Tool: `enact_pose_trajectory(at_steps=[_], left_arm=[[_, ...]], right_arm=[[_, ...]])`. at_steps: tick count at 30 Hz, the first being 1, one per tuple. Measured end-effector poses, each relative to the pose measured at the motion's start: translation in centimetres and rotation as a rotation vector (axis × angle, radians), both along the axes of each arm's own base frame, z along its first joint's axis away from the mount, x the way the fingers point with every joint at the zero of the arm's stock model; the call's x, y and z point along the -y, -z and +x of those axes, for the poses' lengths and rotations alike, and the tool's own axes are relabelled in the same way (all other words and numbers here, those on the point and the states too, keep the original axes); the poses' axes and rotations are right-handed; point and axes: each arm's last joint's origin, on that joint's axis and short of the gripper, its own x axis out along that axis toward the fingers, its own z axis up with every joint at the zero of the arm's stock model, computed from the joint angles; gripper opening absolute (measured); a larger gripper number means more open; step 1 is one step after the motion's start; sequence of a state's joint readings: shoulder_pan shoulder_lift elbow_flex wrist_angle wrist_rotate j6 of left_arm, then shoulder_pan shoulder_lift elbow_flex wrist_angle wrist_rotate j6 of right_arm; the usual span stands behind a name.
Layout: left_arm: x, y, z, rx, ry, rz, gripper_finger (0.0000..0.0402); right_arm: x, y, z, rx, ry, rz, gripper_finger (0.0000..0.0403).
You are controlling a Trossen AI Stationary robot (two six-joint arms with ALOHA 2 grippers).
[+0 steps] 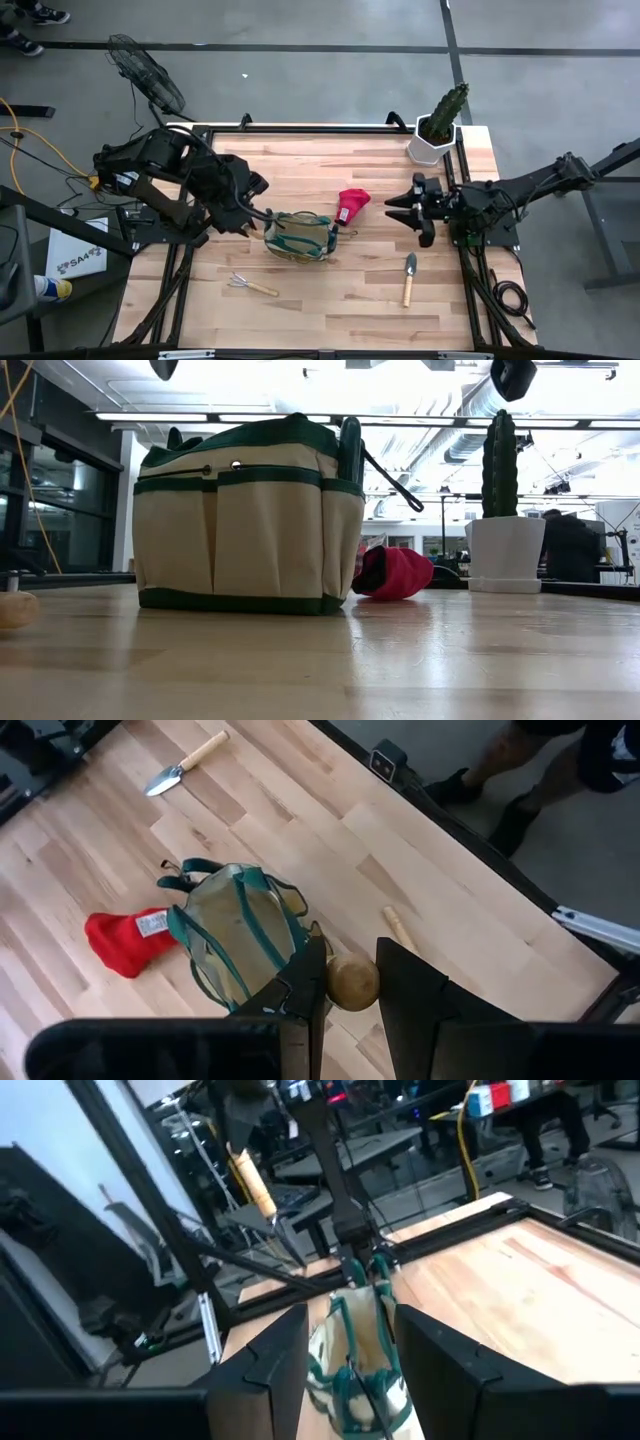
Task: Pick & Place Garden tools in Gardening bag
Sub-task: Put the left light brown trowel into the gardening bag
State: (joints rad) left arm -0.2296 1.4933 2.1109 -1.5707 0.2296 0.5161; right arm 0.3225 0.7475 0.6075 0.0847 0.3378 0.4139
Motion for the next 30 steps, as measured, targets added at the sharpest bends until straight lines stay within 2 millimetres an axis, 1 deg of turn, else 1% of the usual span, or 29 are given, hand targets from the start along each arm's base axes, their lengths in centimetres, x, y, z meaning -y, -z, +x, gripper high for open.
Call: enact_pose_trajectory(at_steps=[10,14,20,25,30], left_arm=[[0.0,0.0,0.0,0.005,0.015,0.007,0.0063],[0.1,0.2,0.3,0.009,0.053,0.018,0.0063],[0.2,0.4,0.7,-0.006,0.036,0.024,0.0063],[1.1,0.6,0.7,-0.018,0.023,0.038,0.0063],[2.6,0.7,0.4,-0.028,-0.004,0.063,0.0063]], right_arm=[[0.0,0.3,0.0,-0.026,0.001,-0.006,0.0142],[0.2,0.3,0.0,-0.017,0.044,0.074,0.0142],[0.1,0.3,0.0,-0.019,0.028,0.045,0.0142],[0.1,0.3,0.0,-0.02,0.029,0.044,0.0142],[0.1,0.3,0.0,-0.02,0.029,0.044,0.0142]])
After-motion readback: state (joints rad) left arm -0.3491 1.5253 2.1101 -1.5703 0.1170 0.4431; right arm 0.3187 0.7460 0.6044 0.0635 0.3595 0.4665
